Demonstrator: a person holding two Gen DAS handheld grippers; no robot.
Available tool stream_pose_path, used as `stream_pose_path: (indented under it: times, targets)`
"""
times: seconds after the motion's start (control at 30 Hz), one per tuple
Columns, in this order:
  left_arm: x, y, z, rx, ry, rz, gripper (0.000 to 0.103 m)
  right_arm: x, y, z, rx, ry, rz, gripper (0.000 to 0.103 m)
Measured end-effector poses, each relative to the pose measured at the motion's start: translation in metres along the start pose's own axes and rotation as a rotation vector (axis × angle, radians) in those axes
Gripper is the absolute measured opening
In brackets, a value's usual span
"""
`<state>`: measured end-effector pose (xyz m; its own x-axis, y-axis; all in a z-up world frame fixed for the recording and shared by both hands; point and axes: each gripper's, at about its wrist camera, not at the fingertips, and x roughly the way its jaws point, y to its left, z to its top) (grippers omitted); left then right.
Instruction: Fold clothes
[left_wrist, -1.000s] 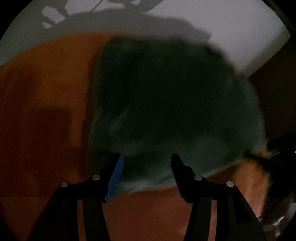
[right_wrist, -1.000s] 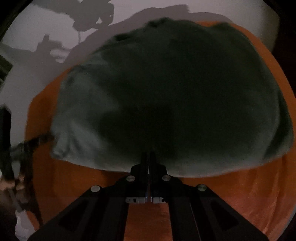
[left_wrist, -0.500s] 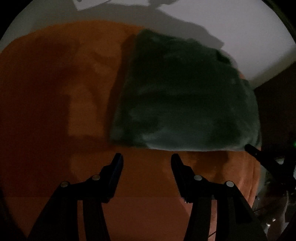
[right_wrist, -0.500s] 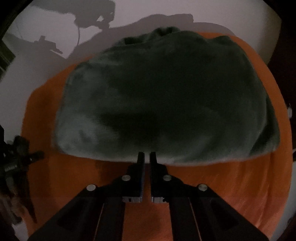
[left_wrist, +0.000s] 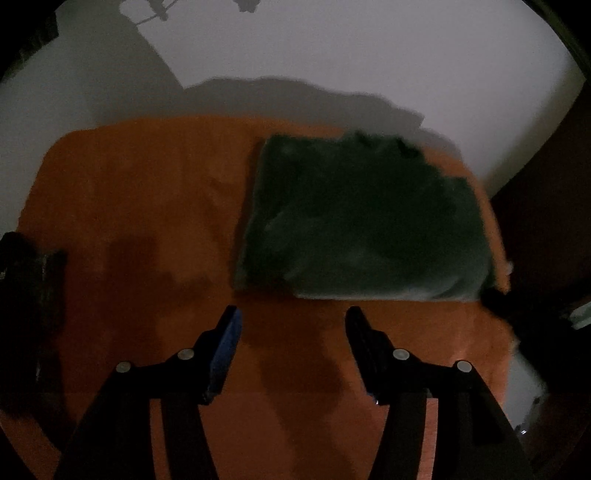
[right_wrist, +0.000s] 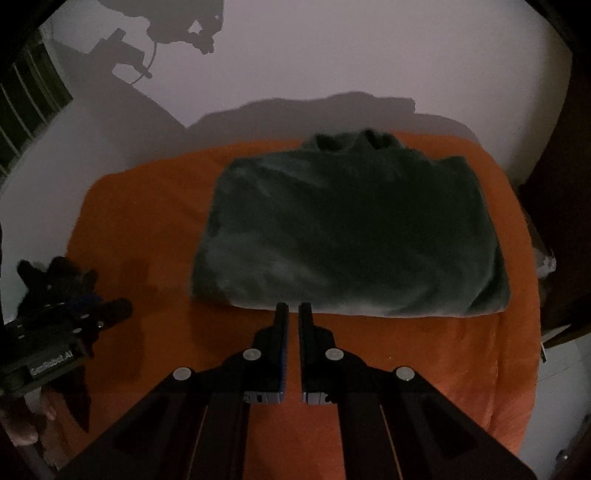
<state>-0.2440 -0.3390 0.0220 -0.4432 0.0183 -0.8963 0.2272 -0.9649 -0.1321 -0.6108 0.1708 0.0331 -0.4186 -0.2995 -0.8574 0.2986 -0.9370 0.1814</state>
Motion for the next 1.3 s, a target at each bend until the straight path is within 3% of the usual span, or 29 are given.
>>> stream_pose_path:
  times: [0.17,0.33,0.4,0.47,0.53,0.6,0.67,0.77,0.97,1.1,1.23,1.3]
  targets:
    - [-0.073,0.006,-0.011,-0.014,-0.027,0.014,0.060,-0.068,0.029,-0.015,0.009,-0.037,-0.007,0.003]
    - [-0.146,0.014,-0.074,0.115,-0.035,0.083,0.061,-0.158,0.069,-0.065,0.032,-0.100,-0.036,0.006]
    - [-0.168,0.021,-0.099,0.147,-0.053,0.084,0.063,-0.186,0.085,-0.085,0.045,-0.133,-0.032,0.012]
    - [-0.191,0.032,-0.122,0.164,-0.083,0.062,0.068,-0.197,0.104,-0.094,0.012,-0.164,-0.069,0.037]
    - [-0.205,0.044,-0.139,0.151,-0.127,0.061,0.077,-0.206,0.117,-0.107,0.013,-0.200,-0.061,0.040]
    - [-0.200,0.051,-0.146,0.137,-0.113,0.060,0.078,-0.214,0.126,-0.124,0.024,-0.227,-0.033,0.043]
    - [-0.194,0.057,-0.152,0.124,-0.095,0.057,0.078,-0.217,0.131,-0.145,0.031,-0.238,-0.039,0.068]
    - [-0.187,0.063,-0.172,0.155,-0.115,0.028,0.078,-0.219,0.134,-0.169,0.054,-0.272,-0.078,0.088]
    - [-0.168,0.068,-0.248,0.354,-0.197,0.065,0.078,-0.198,0.150,-0.233,-0.042,-0.255,-0.105,0.089]
    - [-0.162,0.089,-0.302,0.282,-0.247,0.014,0.078,-0.189,0.158,-0.280,-0.026,-0.272,-0.102,0.090]
    - [-0.142,0.100,-0.343,0.221,-0.143,0.029,0.078,-0.181,0.159,-0.333,0.022,-0.253,-0.127,0.094]
    - [-0.142,0.109,-0.369,0.211,-0.115,-0.020,0.078,-0.179,0.157,-0.366,0.038,-0.213,-0.144,0.094]
